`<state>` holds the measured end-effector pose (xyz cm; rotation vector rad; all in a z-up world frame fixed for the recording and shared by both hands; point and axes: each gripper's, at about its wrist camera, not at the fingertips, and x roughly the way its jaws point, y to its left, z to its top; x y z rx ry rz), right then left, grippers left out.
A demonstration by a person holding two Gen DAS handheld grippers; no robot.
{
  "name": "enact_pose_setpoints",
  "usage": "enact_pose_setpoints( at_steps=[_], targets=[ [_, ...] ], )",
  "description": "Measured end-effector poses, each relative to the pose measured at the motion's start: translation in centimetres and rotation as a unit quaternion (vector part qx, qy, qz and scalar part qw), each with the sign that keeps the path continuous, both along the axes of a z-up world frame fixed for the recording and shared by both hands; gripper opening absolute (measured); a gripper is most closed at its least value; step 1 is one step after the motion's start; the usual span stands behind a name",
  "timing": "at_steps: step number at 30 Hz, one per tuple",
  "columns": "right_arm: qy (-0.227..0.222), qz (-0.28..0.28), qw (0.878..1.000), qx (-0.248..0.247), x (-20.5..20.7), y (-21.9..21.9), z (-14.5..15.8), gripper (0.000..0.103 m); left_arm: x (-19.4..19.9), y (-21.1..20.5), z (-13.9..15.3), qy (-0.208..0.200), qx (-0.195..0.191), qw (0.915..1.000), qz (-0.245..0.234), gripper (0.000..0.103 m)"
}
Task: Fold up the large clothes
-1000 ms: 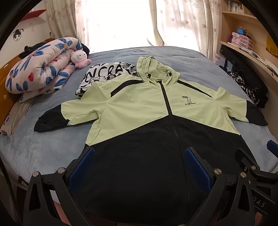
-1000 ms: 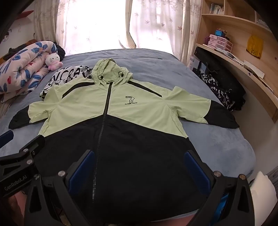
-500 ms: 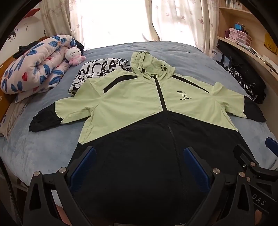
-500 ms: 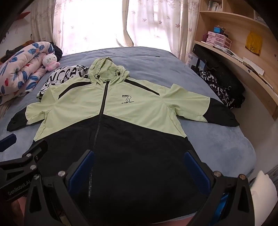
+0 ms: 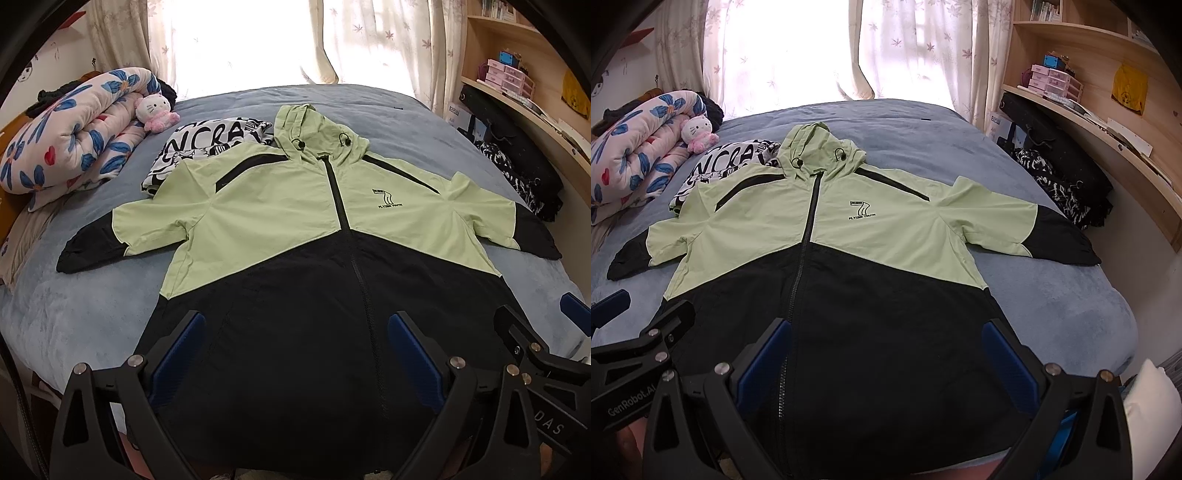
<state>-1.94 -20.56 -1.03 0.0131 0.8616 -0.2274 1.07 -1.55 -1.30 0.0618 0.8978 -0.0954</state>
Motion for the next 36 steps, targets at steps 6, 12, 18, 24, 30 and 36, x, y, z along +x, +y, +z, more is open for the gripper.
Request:
enact_pose_setpoints(
  at_steps=[6, 12, 18, 24, 30, 36],
  targets=[
    [-0.001, 0.001, 1.0, 0.001, -0.06, -0.13, -0.01, 0.103, -0.06, -0.07, -0.02, 0.002, -0.001, 1.0, 0.0, 0.097],
    [-0.001, 0.0, 1.0, 0.003, -0.1, -0.24, -0.12, 0.103, -0.06, -0.07, -0.02, 0.002, 0.0, 1.0, 0.0, 0.097],
    [0.0, -0.001, 1.0, 0.007, -0.2, -0.28, -0.24, 0.103, -0.1, -0.09, -0.07, 0.002, 0.0, 1.0, 0.0, 0.097],
    [-0.001, -0.002, 1.0, 0.009, -0.42, -0.56, -0.3, 0.103, -0.37, -0.24, -0.18, 0.003, 0.002, 1.0, -0.001, 0.097],
    [0.001, -0.004, 1.0, 0.014, -0.3, -0.73, -0.51, 0.103, -0.61, -0.38, -0.28, 0.005, 0.005, 1.0, -0.003, 0.097],
    [0.002, -0.005, 1.0, 0.016, -0.21, -0.89, -0.61, 0.103, -0.52, -0.59, -0.31, 0.007, 0.006, 1.0, -0.003, 0.097]
  ],
)
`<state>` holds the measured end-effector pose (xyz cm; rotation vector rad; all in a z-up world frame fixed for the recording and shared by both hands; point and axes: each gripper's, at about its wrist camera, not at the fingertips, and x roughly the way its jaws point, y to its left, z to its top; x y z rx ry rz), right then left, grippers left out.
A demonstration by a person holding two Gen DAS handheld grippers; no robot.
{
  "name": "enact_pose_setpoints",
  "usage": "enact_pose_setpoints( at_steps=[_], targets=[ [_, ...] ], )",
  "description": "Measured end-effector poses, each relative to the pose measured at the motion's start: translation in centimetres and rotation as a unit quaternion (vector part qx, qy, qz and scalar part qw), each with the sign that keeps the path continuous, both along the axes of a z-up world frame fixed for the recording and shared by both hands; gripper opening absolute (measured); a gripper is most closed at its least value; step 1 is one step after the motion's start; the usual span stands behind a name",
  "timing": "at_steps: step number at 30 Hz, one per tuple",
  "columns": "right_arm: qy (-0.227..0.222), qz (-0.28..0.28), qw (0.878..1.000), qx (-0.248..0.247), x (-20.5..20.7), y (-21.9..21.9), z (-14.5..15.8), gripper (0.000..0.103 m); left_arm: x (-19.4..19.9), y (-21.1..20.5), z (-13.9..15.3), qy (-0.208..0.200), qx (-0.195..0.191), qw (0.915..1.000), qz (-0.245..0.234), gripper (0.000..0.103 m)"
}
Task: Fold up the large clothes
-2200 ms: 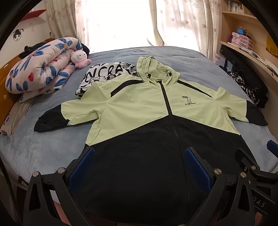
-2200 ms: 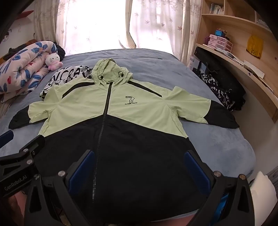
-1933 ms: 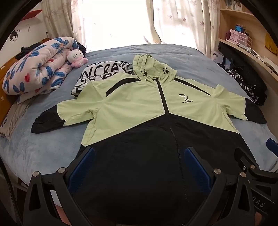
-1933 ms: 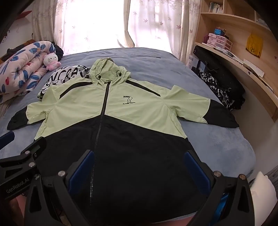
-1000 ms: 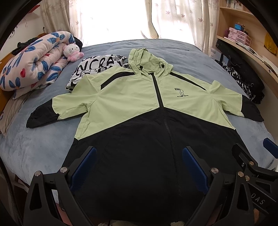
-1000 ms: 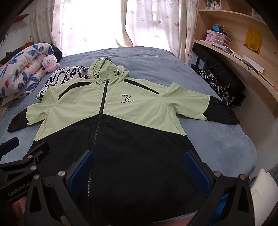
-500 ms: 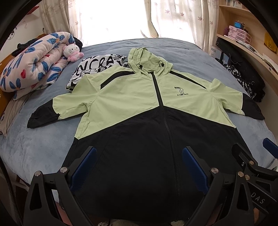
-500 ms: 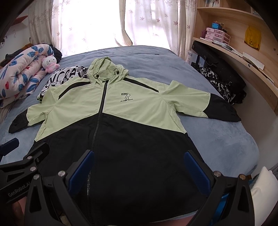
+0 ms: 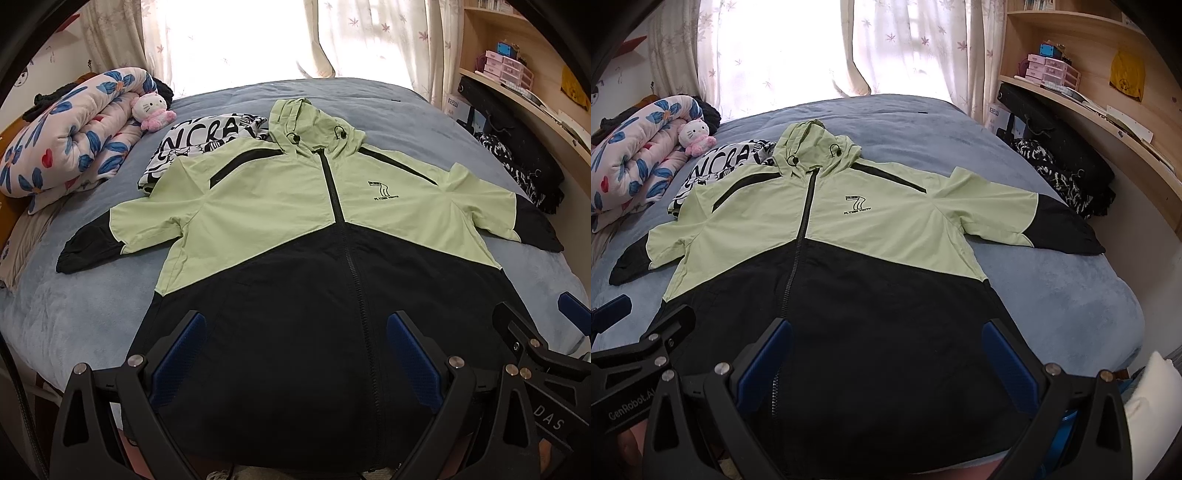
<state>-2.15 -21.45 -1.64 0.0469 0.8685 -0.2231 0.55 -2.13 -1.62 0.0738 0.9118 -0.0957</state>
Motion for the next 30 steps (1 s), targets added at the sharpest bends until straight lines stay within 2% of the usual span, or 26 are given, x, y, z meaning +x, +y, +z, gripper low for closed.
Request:
enact_pose_setpoints(
  at_steps=[18, 25, 30],
  targets=[
    [-0.011, -0.004, 1.0, 0.0, 0.8, -0.7, 0.0, 0.103, 1.3, -0.7, -0.3, 0.001, -0.009, 1.0, 0.004, 0.096],
    [-0.027, -0.01, 1.0, 0.004, 1.3, -1.4, 0.5, 0.103, 1.7, -1.6, 0.7, -0.04, 0.004, 0.9992, 0.004, 0.096],
    [-0.045, -0.02, 0.999, 0.007, 2.2, -2.1, 1.7, 0.103, 2.8, -2.2, 2.1, -0.065, -0.008, 0.9978, 0.011, 0.096]
  ],
)
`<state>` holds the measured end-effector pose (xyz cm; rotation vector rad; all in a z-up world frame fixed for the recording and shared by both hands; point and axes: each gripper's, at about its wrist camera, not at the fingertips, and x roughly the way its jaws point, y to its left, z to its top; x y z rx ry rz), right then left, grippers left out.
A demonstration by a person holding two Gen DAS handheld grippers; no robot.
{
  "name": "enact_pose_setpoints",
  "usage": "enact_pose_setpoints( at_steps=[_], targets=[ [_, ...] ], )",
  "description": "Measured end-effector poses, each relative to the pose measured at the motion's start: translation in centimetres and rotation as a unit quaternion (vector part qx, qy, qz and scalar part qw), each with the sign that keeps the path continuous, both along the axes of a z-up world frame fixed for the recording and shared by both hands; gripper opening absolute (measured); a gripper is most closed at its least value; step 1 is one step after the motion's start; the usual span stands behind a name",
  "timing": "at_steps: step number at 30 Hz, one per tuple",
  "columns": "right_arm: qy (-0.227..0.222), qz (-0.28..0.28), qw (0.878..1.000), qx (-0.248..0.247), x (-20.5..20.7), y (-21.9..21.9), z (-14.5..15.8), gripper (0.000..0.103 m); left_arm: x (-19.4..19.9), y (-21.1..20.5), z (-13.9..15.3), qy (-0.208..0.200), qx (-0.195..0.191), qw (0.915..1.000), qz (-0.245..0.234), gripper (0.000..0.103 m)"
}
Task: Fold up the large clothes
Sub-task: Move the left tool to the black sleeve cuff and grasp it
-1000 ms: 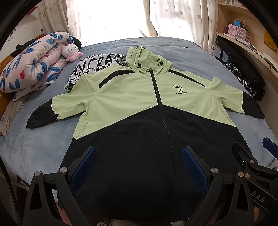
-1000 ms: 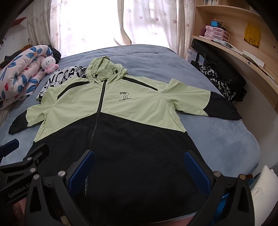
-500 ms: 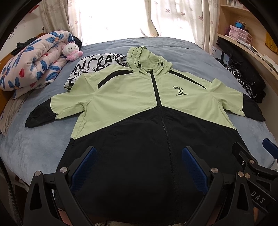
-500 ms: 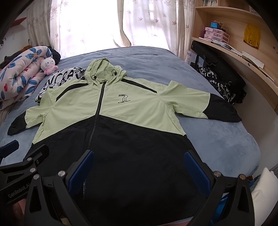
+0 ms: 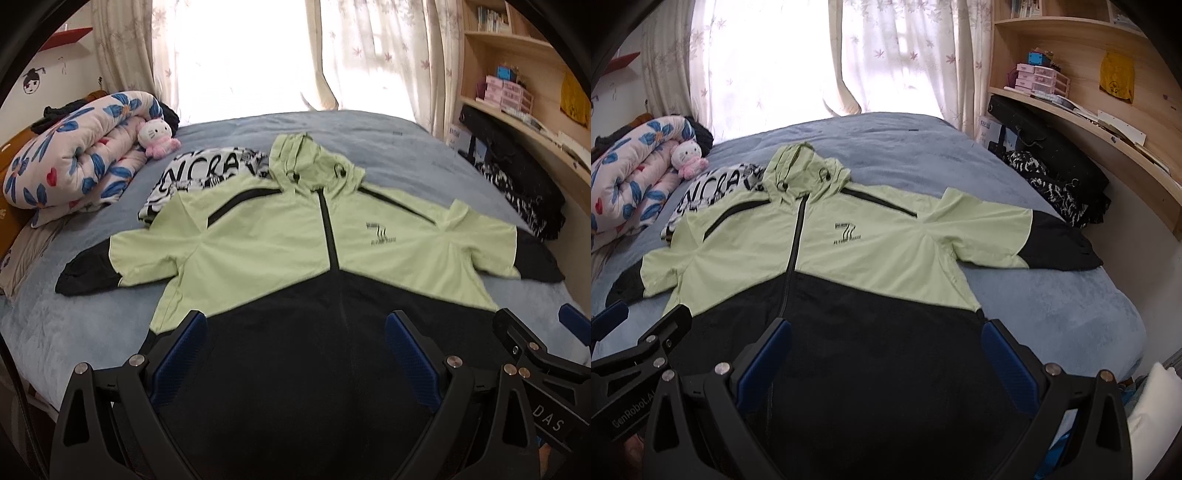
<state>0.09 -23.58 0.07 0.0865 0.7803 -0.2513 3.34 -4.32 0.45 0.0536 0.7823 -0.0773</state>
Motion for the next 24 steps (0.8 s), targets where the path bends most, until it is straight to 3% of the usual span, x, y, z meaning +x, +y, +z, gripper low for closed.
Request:
enact_pose_setpoints(
  at_steps=[12, 19, 24],
  targets=[
    [-0.063, -0.014, 0.998, 0.01, 2.2, -3.2, 6.2, 0.103, 3.5, -2.3, 5.4, -0.035, -0.069, 0.9964, -0.034, 0.096],
    [-0.09, 0.006, 0.995, 0.047, 3.5, -6.7, 9.8, 0.103, 5.3, -5.6, 7.6, -0.045, -0.067, 0.9946, -0.065, 0.097],
    [-0.106, 0.012, 0.993, 0.05, 4.1, -10.5, 10.6, 0.103, 6.5, -8.6, 8.1, -0.061, -0.053, 0.9925, -0.092, 0.097]
  ],
)
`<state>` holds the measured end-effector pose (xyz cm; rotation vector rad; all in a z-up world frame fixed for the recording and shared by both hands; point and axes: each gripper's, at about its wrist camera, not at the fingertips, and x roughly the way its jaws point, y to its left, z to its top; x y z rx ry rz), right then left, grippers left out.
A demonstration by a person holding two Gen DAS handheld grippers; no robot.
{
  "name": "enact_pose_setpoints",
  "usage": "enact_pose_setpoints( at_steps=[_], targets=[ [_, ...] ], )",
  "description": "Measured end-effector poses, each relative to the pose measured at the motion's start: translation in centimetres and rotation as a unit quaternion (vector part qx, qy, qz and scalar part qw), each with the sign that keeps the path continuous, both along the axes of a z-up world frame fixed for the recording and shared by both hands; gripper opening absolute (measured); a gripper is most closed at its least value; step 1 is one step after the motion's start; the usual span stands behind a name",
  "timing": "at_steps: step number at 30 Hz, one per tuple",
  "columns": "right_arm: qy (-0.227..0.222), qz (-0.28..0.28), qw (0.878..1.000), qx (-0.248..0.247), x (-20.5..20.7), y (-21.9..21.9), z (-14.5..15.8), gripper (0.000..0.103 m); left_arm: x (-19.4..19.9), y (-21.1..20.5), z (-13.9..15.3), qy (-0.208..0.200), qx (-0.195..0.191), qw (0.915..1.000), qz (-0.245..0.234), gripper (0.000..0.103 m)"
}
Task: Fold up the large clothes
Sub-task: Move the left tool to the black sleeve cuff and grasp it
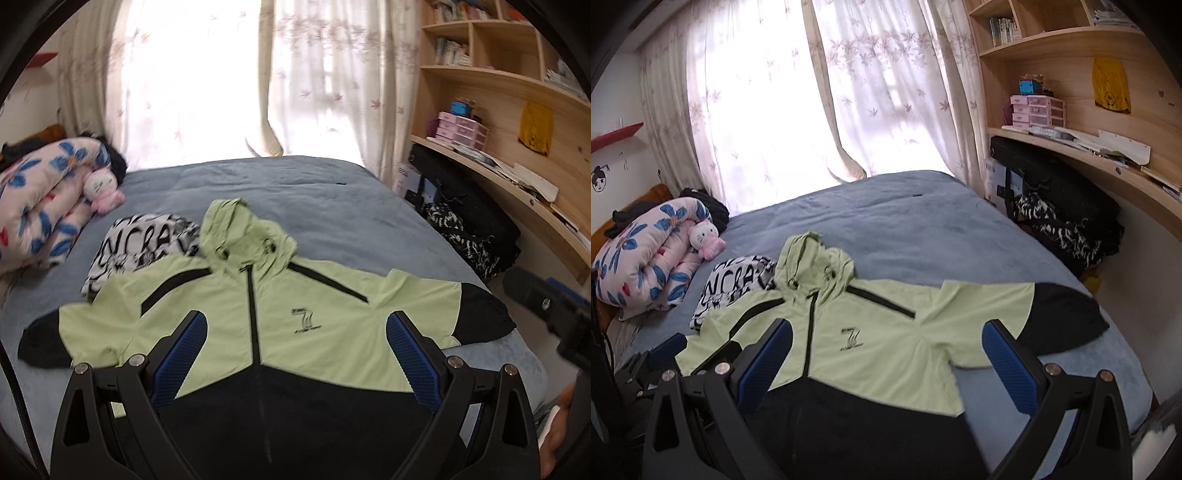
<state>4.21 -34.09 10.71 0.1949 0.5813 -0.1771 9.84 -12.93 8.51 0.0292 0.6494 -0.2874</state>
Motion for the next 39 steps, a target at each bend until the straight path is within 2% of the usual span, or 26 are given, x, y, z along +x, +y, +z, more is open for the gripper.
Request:
enact_pose_setpoints(
  at_steps=[3, 6, 8, 12, 14, 18, 20, 23, 25, 27, 29, 32, 36, 38, 39],
  targets=[
    [0.009, -0.014, 1.0, -0.014, 0.6, -3.0, -0.2, 0.103, 1.1, -2.3, -0.4, 0.008, 0.002, 0.9998, -0.019, 0.097],
    [0.04, -0.018, 0.999, -0.002, 1.6, -6.4, -1.2, 0.103, 2.1, -4.7, -1.3, 0.01, 0.004, 0.9991, -0.042, 0.097],
    [0.066, -0.031, 0.997, 0.002, 2.3, -8.7, -2.3, 0.103, 2.8, -6.7, -2.1, 0.01, 0.019, 0.9986, -0.048, 0.097],
    [0.108, -0.055, 0.992, 0.026, 3.4, -13.8, -5.5, 0.103, 4.1, -10.6, -4.2, 0.011, 0.038, 0.9973, -0.061, 0.097],
    [0.13, -0.077, 0.987, 0.056, 3.7, -17.3, -7.9, 0.103, 5.0, -12.3, -5.3, 0.017, 0.042, 0.9969, -0.064, 0.097],
    [0.165, -0.14, 0.97, 0.107, 3.6, -23.7, -11.9, 0.103, 7.3, -15.3, -8.5, 0.052, 0.051, 0.9954, -0.062, 0.097],
    [0.178, -0.173, 0.958, 0.147, 3.1, -27.3, -14.4, 0.103, 8.5, -16.5, -10.4, 0.075, 0.053, 0.9938, -0.063, 0.097],
    [0.183, -0.223, 0.932, 0.221, 1.6, -32.8, -18.3, 0.102, 10.2, -18.1, -13.0, 0.116, 0.053, 0.9888, -0.077, 0.097],
    [0.182, -0.245, 0.915, 0.262, 0.8, -35.0, -20.2, 0.091, 11.2, -19.3, -14.6, 0.132, 0.056, 0.987, -0.072, 0.097],
    [0.181, -0.26, 0.9, 0.299, 0.2, -36.5, -22.0, 0.084, 11.9, -20.1, -15.8, 0.139, 0.061, 0.9861, -0.068, 0.097],
    [0.186, -0.276, 0.89, 0.312, 0.1, -37.9, -23.5, 0.079, 12.8, -21.2, -17.0, 0.15, 0.069, 0.9844, -0.061, 0.097],
    [0.19, -0.294, 0.885, 0.308, 0.8, -39.2, -24.8, 0.073, 13.7, -22.4, -18.3, 0.16, 0.083, 0.9816, -0.063, 0.097],
    [0.187, -0.308, 0.887, 0.29, 2.5, -40.1, -25.4, 0.071, 14.5, -23.5, -19.2, 0.149, 0.101, 0.9819, -0.059, 0.097],
    [0.187, -0.315, 0.889, 0.276, 3.4, -40.4, -25.6, 0.065, 14.9, -23.5, -19.5, 0.154, 0.101, 0.9812, -0.057, 0.097],
    [0.19, -0.318, 0.89, 0.267, 3.9, -40.4, -25.7, 0.056, 15.1, -23.4, -19.7, 0.159, 0.099, 0.9808, -0.055, 0.097]
  ],
)
